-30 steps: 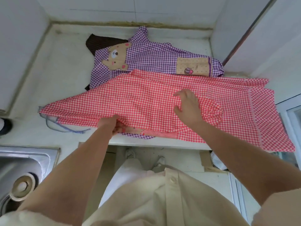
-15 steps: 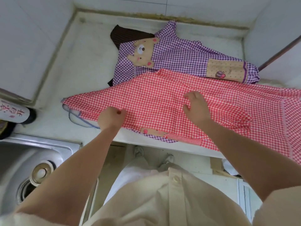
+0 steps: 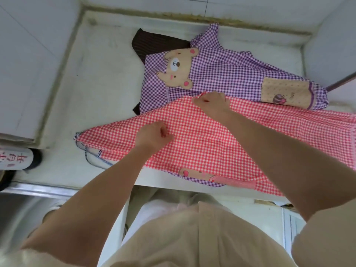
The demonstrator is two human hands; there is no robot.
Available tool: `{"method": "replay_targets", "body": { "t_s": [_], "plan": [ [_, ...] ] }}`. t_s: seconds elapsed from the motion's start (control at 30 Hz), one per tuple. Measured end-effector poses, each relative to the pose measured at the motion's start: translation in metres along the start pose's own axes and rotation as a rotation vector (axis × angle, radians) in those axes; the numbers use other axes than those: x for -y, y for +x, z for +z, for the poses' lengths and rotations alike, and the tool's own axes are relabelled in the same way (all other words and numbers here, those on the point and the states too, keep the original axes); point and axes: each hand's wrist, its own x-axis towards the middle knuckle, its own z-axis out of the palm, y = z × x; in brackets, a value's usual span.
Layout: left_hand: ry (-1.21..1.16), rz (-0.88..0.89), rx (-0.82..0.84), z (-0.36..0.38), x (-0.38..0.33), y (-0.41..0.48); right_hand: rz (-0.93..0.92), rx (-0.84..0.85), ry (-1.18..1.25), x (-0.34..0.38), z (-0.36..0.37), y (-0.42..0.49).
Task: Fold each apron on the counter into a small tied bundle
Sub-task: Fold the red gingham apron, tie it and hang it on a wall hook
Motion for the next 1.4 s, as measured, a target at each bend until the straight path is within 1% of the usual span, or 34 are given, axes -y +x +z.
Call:
{"method": "replay_targets", "body": {
  "t_s": [0.03, 0.07, 0.1, 0.2, 0.27, 0.3, 0.33, 0.37, 0.4, 0.43, 0.5, 0.57, 0.6, 0.67, 0.7, 0.73, 0.77, 0.83, 0.87, 0.9, 0.97, 1.03, 1.07, 1.13, 1.2, 1.3, 1.4],
  "plan": [
    [0.004, 0.001, 0.045, 0.001, 0.001, 0.002, 0.076, 0.079, 0.049, 0.009, -0.002, 0.004],
    [0.01, 0.0, 0.082, 0.001, 0.003, 0.005, 0.121, 0.132, 0.15, 0.018, -0.003, 0.01],
    [0.022, 0.002, 0.112, 0.001, 0.003, 0.006, 0.128, 0.159, 0.293, 0.021, -0.005, 0.013],
    [0.07, 0.011, 0.167, 0.0, 0.002, 0.011, 0.105, 0.118, 0.719, 0.017, -0.014, 0.022],
    [0.114, 0.023, 0.194, -0.002, 0.001, 0.013, 0.101, 0.14, 0.829, 0.011, -0.015, 0.026],
    [0.122, 0.023, 0.203, -0.003, 0.001, 0.014, 0.102, 0.169, 0.798, 0.01, -0.014, 0.027],
    [0.121, 0.022, 0.207, -0.003, 0.0, 0.015, 0.078, 0.199, 0.714, 0.009, -0.014, 0.026],
    [0.119, 0.024, 0.207, -0.004, 0.001, 0.016, 0.03, 0.215, 0.607, 0.009, -0.012, 0.025],
    [0.121, 0.03, 0.206, -0.004, 0.001, 0.017, -0.027, 0.191, 0.517, 0.007, -0.009, 0.025],
    [0.128, 0.039, 0.204, -0.004, 0.002, 0.017, -0.072, 0.112, 0.467, 0.008, -0.007, 0.025],
    [0.156, 0.05, 0.2, -0.003, 0.002, 0.016, -0.117, -0.118, 0.431, 0.012, -0.001, 0.026],
    [0.156, 0.031, 0.187, -0.002, 0.001, 0.014, -0.157, -0.307, 0.346, 0.015, 0.007, 0.026],
    [0.129, 0.019, 0.157, -0.001, 0.001, 0.013, -0.202, -0.4, 0.271, 0.017, 0.011, 0.022],
    [0.074, 0.071, 0.016, 0.001, 0.006, 0.009, -0.363, -0.554, 0.14, 0.018, 0.024, 0.004],
    [0.068, 0.133, -0.079, 0.004, 0.01, 0.007, -0.466, -0.555, 0.095, 0.018, 0.032, -0.008],
    [0.077, 0.192, -0.153, 0.007, 0.015, 0.005, -0.568, -0.498, 0.03, 0.016, 0.043, -0.018],
    [0.1, 0.228, -0.195, 0.01, 0.019, 0.002, -0.653, -0.408, -0.061, 0.01, 0.055, -0.028],
    [0.175, 0.238, -0.18, 0.019, 0.028, -0.006, -0.748, -0.22, -0.274, -0.008, 0.081, -0.043],
    [0.2, 0.227, -0.158, 0.023, 0.033, -0.013, -0.768, -0.162, -0.356, -0.022, 0.09, -0.048],
    [0.204, 0.214, -0.149, 0.025, 0.038, -0.018, -0.762, -0.118, -0.413, -0.036, 0.095, -0.05],
    [0.179, 0.184, -0.168, 0.025, 0.045, -0.03, -0.67, -0.062, -0.466, -0.062, 0.098, -0.055],
    [0.195, 0.181, -0.179, 0.026, 0.054, -0.043, -0.594, -0.069, -0.458, -0.074, 0.095, -0.062],
    [0.219, 0.197, -0.198, 0.029, 0.058, -0.05, -0.6, -0.091, -0.454, -0.075, 0.094, -0.066],
    [0.267, 0.213, -0.233, 0.033, 0.067, -0.061, -0.681, -0.105, -0.455, -0.067, 0.096, -0.075],
    [0.272, 0.189, -0.26, 0.036, 0.072, -0.068, -0.758, -0.072, -0.469, -0.063, 0.103, -0.081],
    [0.231, 0.136, -0.254, 0.033, 0.07, -0.071, -0.749, 0.04, -0.546, -0.071, 0.113, -0.083],
    [0.238, 0.049, -0.258, 0.031, 0.072, -0.075, -0.753, 0.009, -0.497, -0.076, 0.112, -0.085]
  ]
}}
